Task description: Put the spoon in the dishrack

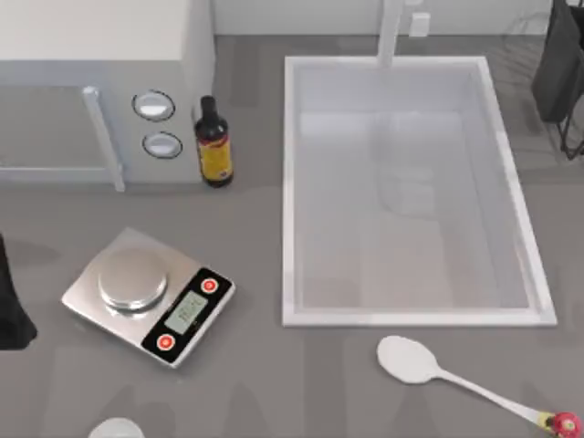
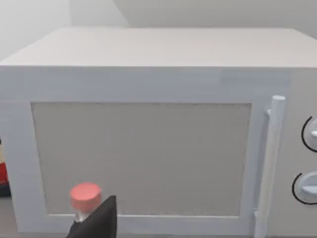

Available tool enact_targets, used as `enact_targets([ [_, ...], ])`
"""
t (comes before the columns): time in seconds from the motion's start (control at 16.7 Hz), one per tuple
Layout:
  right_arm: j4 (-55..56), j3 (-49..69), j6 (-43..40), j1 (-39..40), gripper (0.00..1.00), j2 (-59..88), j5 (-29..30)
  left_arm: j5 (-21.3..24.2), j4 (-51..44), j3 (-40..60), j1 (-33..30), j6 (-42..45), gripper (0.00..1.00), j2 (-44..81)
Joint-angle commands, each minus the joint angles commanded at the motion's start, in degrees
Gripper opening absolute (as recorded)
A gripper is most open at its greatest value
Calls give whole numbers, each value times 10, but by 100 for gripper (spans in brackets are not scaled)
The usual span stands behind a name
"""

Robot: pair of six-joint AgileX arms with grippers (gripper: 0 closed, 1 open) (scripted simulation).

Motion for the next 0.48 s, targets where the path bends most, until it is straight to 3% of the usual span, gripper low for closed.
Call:
enact_targets([
  [0.24,-17,16,-9,11,100,19,-1,0,0,0,0,0,100,0],
  [0.48,-104,99,-52,61,100,128,-2,0,0,0,0,0,100,0],
])
